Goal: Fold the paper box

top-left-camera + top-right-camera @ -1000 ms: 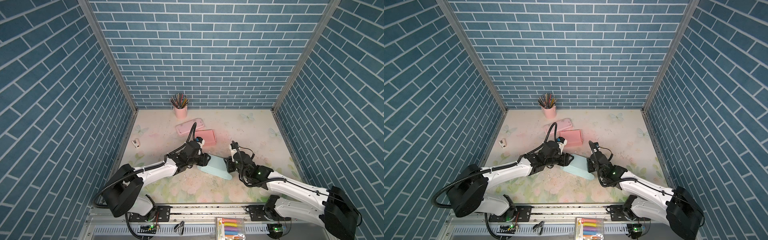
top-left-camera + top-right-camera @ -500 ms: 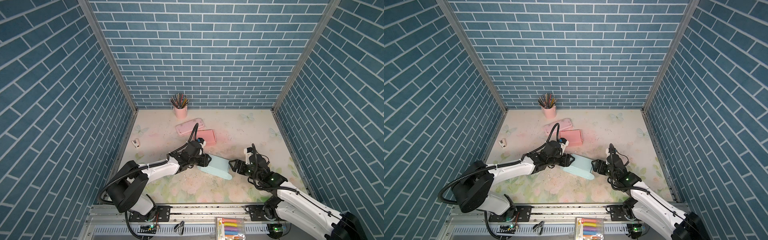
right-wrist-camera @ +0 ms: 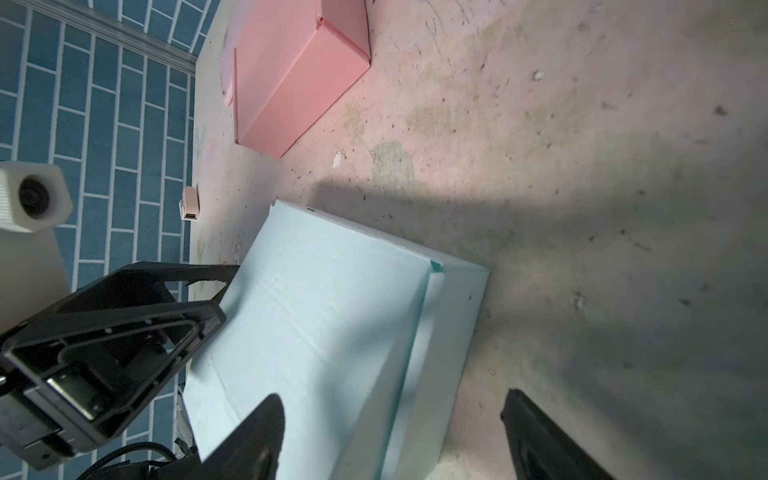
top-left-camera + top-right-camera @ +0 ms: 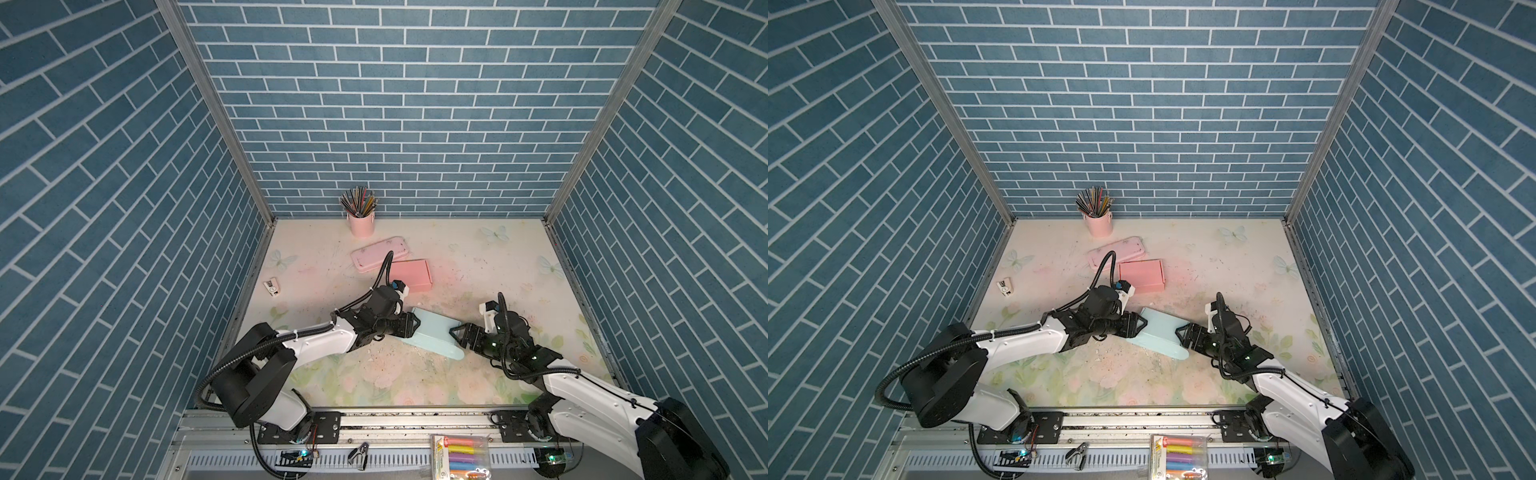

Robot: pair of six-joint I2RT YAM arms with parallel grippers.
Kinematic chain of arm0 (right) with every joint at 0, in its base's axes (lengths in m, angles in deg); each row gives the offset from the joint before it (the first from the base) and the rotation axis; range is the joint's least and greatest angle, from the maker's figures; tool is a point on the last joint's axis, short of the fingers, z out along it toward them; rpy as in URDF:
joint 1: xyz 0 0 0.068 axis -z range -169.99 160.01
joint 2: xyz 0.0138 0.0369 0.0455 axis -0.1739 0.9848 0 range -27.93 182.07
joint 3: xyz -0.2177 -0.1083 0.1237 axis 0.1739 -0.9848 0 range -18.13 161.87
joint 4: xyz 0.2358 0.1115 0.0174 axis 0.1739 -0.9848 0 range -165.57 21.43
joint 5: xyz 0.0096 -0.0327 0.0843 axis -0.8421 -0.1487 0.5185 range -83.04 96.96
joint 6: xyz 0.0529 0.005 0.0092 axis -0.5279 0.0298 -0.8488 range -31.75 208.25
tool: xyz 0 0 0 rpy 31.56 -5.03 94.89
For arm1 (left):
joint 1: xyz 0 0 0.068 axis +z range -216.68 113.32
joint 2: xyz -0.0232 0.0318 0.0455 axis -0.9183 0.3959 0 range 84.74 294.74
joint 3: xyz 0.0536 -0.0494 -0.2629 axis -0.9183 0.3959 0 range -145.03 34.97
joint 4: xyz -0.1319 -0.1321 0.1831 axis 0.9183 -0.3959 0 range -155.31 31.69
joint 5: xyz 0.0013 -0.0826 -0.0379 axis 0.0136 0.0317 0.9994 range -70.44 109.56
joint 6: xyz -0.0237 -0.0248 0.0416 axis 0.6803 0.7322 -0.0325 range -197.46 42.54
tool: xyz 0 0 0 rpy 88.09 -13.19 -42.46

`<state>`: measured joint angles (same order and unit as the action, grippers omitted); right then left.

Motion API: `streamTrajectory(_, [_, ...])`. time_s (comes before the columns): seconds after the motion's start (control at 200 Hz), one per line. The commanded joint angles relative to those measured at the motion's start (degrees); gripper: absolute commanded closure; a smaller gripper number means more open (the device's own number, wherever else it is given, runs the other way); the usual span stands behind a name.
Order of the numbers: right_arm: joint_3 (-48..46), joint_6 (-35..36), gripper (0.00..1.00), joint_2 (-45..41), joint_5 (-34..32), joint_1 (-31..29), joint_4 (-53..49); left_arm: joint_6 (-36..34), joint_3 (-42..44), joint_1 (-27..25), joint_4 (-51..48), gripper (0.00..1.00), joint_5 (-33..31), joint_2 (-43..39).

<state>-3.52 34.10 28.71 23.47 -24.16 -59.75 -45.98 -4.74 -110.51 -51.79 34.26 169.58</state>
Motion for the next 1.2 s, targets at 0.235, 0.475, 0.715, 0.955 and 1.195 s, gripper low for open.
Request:
streamTrajectory(0.235, [3.3, 1.99, 0.33, 7.3, 3.94, 0.12, 4.63, 1.58, 3.35, 0.36, 2.09, 0.43, 0.7, -3.12])
streamTrajectory(0.475, [5.93, 5.14, 0.45, 11.94, 5.1, 0.13, 5.15, 2.17, 4.78, 0.41, 2.65, 0.43, 1.01, -3.6])
streamTrajectory(0.715, [9.28, 8.52, 0.51, 16.25, 6.51, 0.15, 5.18, 3.16, 6.2, 0.34, 3.03, 0.45, 0.56, -4.48])
streamTrajectory(0.955, [11.97, 10.5, 0.52, 21.15, 7.66, 0.08, 6.29, 3.86, 7.27, 0.43, 3.16, 0.46, 0.02, -5.71])
streamTrajectory(1.195, [14.52, 13.34, 0.58, 23.32, 6.79, 0.14, 3.81, 3.85, 7.53, 0.45, 3.28, 0.48, -0.84, -5.3])
